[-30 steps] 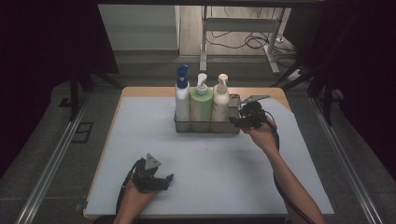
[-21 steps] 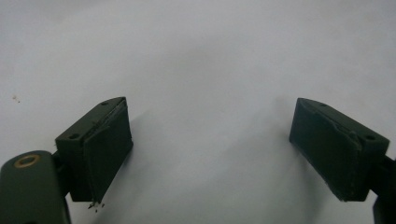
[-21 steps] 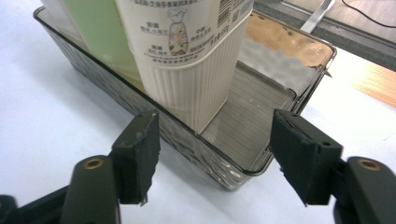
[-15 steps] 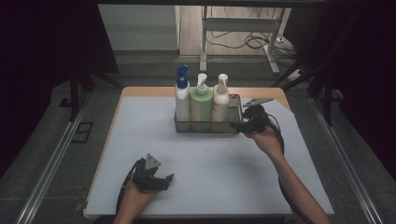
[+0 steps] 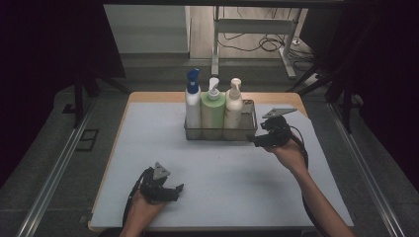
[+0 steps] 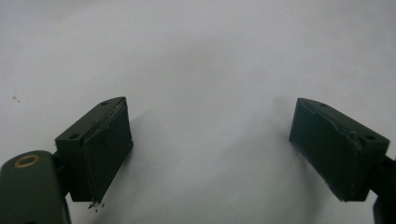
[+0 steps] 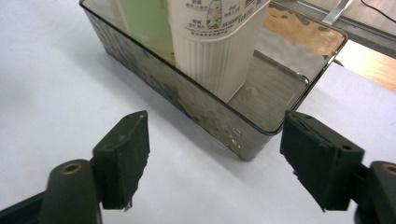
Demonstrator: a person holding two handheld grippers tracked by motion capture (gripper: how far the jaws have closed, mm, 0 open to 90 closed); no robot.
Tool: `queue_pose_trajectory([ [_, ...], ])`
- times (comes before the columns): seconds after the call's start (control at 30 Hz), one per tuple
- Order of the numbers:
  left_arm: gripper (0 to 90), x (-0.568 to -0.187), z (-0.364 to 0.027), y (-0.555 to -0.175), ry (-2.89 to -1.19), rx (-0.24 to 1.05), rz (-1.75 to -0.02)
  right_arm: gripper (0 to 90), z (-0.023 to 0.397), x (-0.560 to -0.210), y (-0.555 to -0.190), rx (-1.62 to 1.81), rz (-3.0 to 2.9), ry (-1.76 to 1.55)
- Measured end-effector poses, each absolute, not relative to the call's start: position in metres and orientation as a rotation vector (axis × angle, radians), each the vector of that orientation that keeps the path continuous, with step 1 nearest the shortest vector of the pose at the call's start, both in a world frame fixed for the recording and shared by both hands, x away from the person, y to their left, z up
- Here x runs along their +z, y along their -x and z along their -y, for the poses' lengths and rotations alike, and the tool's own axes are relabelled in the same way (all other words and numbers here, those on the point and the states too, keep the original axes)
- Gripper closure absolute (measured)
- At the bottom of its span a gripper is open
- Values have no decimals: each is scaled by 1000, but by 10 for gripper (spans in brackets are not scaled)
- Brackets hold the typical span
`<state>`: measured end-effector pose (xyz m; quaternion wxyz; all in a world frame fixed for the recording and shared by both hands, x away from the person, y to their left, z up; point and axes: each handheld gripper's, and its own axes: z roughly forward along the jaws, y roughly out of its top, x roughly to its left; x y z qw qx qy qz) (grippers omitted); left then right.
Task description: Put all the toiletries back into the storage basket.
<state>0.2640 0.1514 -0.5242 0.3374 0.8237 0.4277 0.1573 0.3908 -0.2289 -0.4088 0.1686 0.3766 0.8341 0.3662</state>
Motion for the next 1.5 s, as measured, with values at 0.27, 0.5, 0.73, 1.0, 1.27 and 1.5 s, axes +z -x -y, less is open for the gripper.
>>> queue_pose_trajectory([
  [0.27, 130, -524, -151, -263, -2148, 417, -1111, 166, 230, -408, -378, 1035, -2406, -1027],
  [0.5, 156, -524, -150, -262, -2152, 424, -1092, 137, 233, -409, -368, 1015, -2421, -1002],
  [0.73, 147, -524, -150, -262, -2156, 439, -1094, 91, 238, -411, -357, 1005, -2423, -988],
  [1.0, 131, -524, -150, -262, -2146, 433, -1107, 27, 244, -415, -341, 979, -2440, -970],
  [1.27, 128, -524, -151, -263, -2146, 420, -1110, 11, 251, -419, -326, 974, -2437, -971],
  [1.5, 127, -524, -151, -263, -2147, 417, -1112, 11, 259, -432, -316, 958, -2439, -985],
])
